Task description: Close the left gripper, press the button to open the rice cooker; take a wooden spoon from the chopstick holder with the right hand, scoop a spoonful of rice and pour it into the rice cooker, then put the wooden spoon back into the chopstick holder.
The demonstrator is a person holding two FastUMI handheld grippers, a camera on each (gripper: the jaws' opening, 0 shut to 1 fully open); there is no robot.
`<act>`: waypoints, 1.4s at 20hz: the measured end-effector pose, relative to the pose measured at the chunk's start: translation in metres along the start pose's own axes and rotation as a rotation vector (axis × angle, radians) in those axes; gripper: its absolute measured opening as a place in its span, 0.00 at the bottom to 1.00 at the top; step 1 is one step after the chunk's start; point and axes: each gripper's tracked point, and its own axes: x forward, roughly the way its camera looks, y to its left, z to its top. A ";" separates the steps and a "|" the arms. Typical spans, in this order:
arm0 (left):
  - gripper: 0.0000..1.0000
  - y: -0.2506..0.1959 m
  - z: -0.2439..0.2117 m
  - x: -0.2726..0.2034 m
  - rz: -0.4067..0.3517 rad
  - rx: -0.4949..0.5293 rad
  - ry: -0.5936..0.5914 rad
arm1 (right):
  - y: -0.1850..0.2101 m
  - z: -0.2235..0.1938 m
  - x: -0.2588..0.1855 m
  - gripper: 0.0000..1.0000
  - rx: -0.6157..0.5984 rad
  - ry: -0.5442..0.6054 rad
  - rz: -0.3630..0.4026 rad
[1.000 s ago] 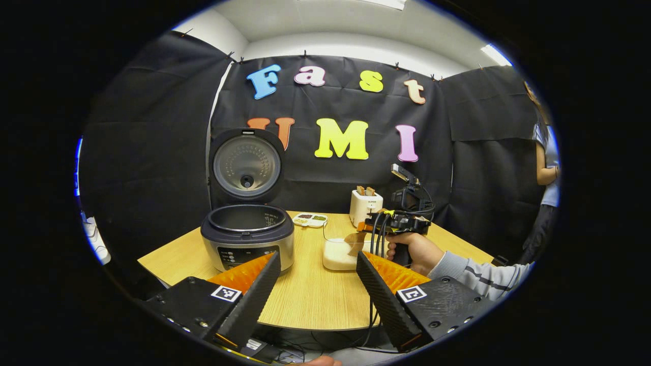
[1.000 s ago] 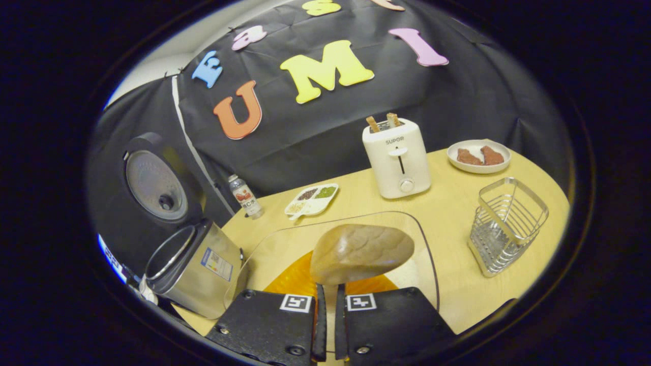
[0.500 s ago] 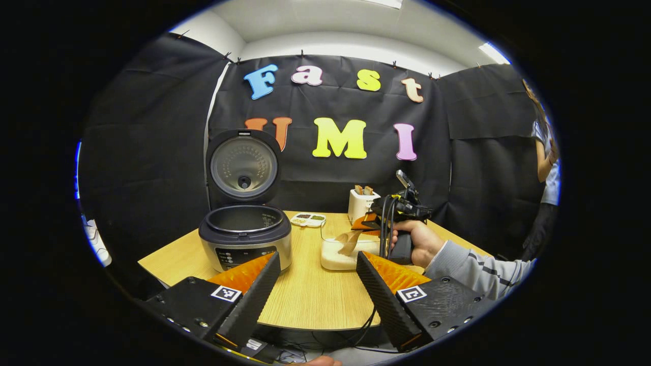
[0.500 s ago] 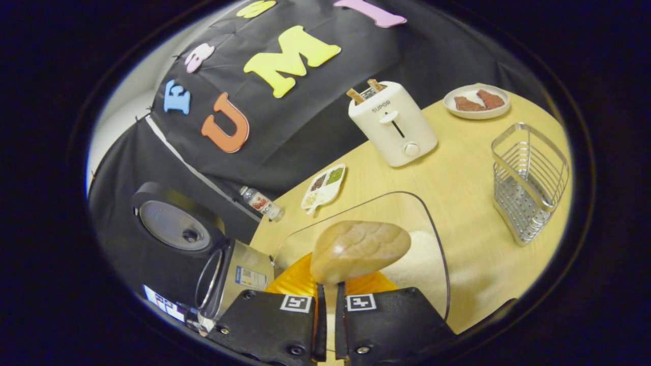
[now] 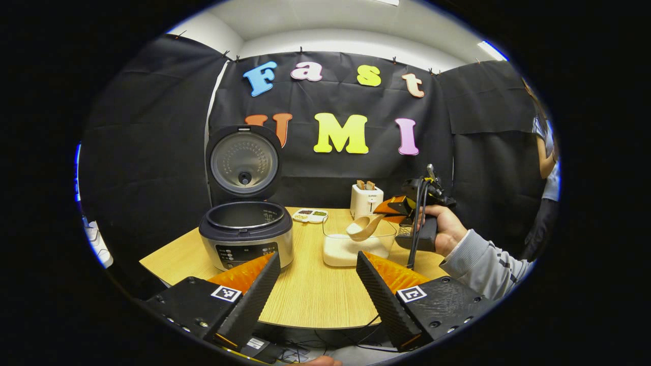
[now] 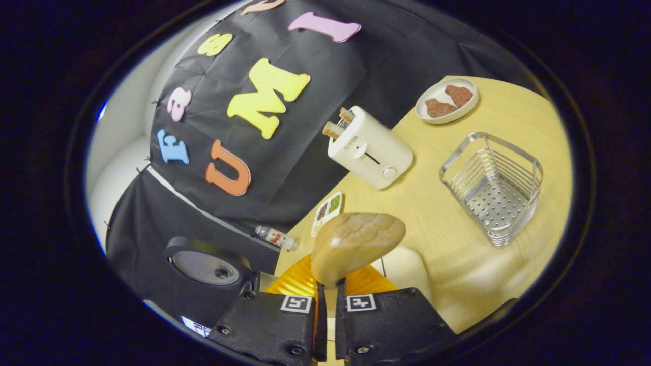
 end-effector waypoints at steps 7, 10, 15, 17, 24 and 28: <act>0.96 -0.003 0.002 0.000 0.001 0.014 0.000 | -0.001 0.013 -0.018 0.11 0.288 0.012 0.109; 0.96 -0.001 -0.001 -0.002 0.004 0.013 -0.002 | 0.016 0.012 -0.023 0.11 0.323 0.038 0.163; 0.96 0.004 0.002 -0.011 -0.020 -0.014 -0.024 | 0.072 0.004 -0.028 0.11 0.280 0.076 0.254; 0.96 0.011 0.004 -0.014 -0.016 -0.008 -0.037 | 0.098 -0.003 -0.026 0.11 0.251 0.093 0.279; 0.96 0.045 -0.014 -0.030 0.047 -0.020 -0.016 | 0.177 -0.051 0.012 0.11 0.083 0.176 0.281; 0.96 0.062 -0.016 -0.037 0.078 -0.038 -0.013 | 0.210 -0.090 0.035 0.11 -0.031 0.226 0.255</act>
